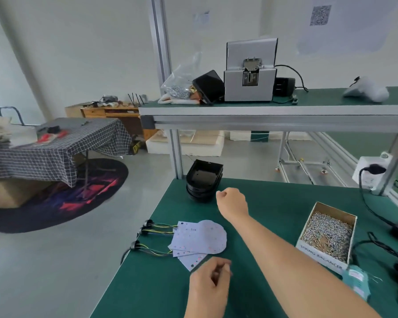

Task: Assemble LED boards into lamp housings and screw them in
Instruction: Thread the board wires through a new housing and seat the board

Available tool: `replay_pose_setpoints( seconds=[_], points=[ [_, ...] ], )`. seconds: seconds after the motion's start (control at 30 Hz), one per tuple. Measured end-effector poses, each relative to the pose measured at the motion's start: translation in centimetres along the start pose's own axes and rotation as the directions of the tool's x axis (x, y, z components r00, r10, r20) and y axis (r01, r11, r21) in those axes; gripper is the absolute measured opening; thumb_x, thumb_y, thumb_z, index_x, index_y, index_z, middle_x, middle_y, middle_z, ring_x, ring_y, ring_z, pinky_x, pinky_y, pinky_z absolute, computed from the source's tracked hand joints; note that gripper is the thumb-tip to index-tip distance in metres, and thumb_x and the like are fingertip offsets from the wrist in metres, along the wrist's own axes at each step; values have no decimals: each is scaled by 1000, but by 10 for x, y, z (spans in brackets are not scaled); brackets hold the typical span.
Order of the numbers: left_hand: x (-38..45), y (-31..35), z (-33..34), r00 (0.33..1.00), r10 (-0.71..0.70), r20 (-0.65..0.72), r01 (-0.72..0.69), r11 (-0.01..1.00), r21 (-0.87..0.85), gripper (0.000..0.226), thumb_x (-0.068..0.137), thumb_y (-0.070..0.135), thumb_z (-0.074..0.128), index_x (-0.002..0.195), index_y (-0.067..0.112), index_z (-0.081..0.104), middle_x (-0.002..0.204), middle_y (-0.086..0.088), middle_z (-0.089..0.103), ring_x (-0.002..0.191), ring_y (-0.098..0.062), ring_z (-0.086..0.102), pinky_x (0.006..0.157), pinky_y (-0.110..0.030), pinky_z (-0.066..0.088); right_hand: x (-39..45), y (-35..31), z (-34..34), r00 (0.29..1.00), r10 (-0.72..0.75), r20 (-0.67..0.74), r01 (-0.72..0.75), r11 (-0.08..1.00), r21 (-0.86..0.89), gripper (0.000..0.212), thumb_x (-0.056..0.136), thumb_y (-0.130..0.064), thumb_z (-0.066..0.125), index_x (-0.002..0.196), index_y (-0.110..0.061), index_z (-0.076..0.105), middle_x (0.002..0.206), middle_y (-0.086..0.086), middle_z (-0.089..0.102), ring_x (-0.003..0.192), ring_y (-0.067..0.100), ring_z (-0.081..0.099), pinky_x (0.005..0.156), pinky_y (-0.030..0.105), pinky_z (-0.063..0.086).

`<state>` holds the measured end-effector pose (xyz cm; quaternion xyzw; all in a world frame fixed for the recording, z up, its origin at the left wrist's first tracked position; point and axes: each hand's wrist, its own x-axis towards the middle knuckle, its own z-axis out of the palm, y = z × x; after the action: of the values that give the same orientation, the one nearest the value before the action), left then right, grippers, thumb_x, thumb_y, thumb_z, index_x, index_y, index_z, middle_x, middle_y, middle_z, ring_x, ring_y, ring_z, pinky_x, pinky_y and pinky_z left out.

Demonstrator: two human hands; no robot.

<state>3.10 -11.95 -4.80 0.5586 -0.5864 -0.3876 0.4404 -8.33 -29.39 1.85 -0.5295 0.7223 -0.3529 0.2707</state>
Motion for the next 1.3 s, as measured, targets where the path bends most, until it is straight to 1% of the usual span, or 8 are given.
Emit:
replay_pose_setpoints(
  seconds=[0.2,0.43,0.63,0.83,1.0,1.13,1.23,1.3],
  points=[
    [6,-4,-2,999,40,-6,-40,999,21,24,94,10,65,84,29,76,71,7,75,59,-25,65,63,-29,55,48,-31,27,994,85,-75,-95,987,-133,50,95,-63,52,92,-13,55,86,3,57,86,32,64,68,35,50],
    [7,-3,-3,997,70,-19,-70,998,1,16,85,24,63,79,33,76,69,7,75,57,-25,65,60,-31,54,66,-33,35,993,119,-19,-120,966,-229,18,95,-25,55,106,-11,59,101,8,63,88,31,64,70,34,51],
    [6,-4,-2,995,99,-16,-100,995,-24,17,90,21,65,82,33,75,69,1,73,58,-27,62,61,-36,54,60,-17,16,993,113,-26,-112,993,33,21,94,-29,57,87,-9,52,88,11,68,73,29,68,60,34,54],
    [3,-4,-2,997,72,-7,-72,996,-57,26,97,18,67,86,41,73,73,-3,73,59,-9,58,64,-32,54,4,3,-26,995,83,-55,-63,952,300,25,93,-21,55,78,-2,59,63,11,72,41,19,64,41,22,46],
    [2,0,-4,999,-28,-32,23,988,-150,21,101,23,63,85,31,74,77,5,75,59,-6,59,62,-19,48,-83,46,-70,989,75,-130,-61,992,111,29,89,-22,56,63,-8,51,62,15,71,43,20,67,56,37,57],
    [-2,0,-5,988,-62,-142,35,982,-187,21,102,24,61,83,26,71,74,4,72,58,-7,57,58,-17,46,-133,86,-85,987,132,-94,-141,984,-105,39,92,-25,56,67,5,59,59,17,69,53,27,70,65,42,60],
    [0,1,-9,970,-62,-234,36,993,-115,18,100,24,63,84,30,69,78,10,72,65,-4,59,62,-16,48,-156,102,-84,984,150,-99,-171,952,-254,35,93,-28,56,68,-3,58,63,12,67,63,29,65,68,37,57],
    [11,0,-15,956,11,-293,21,994,106,11,97,20,64,98,30,70,98,15,71,90,-6,61,82,-24,51,-163,105,-82,985,136,-109,-163,940,-301,31,92,-28,55,69,-6,56,65,10,67,65,29,63,66,36,55]
  ],
)
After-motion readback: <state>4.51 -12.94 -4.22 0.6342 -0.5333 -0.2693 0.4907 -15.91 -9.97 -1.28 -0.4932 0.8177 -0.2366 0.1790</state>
